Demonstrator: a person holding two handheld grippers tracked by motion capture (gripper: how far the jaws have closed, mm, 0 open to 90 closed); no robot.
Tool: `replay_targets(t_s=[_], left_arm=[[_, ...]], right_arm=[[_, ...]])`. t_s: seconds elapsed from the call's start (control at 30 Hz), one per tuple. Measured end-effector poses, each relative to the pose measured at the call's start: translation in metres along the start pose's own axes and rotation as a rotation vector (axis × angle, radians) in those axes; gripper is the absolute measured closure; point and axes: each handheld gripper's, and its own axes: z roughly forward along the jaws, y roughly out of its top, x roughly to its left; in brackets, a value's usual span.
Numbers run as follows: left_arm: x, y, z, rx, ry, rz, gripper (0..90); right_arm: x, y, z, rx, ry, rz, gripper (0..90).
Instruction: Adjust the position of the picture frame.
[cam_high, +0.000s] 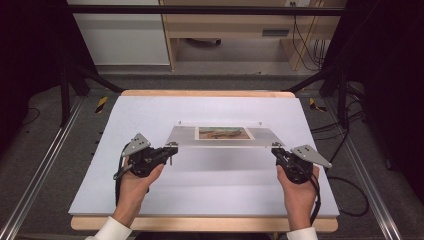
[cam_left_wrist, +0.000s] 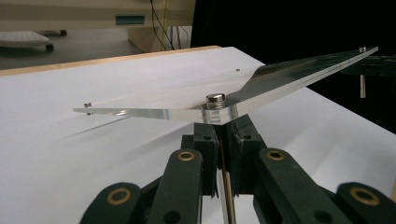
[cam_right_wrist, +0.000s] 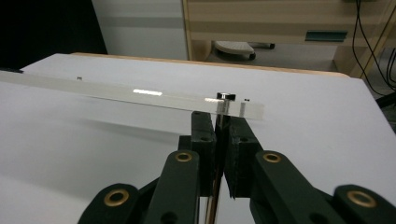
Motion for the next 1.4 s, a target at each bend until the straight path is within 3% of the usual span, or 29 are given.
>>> replay_targets(t_s=[0.23,0.47,0.9,1.4], left_arm=[[0.028,0.003,-0.010,-0.017,0.010,-0.004,81.7],[0.044,0.010,-0.008,-0.034,0.016,-0.005,81.8],[0.046,0.009,0.003,-0.005,0.016,0.022,81.7],[0.046,0.000,0.006,0.003,0.019,0.015,81.7]], right_arm=[[0.020,0.015,0.016,0.002,0.003,-0.019,83.5],[0.029,0.025,0.027,-0.003,-0.003,-0.025,83.3],[0.026,0.015,0.028,0.013,-0.012,-0.006,82.7],[0.025,0.004,0.028,0.023,-0.011,0.003,82.6]])
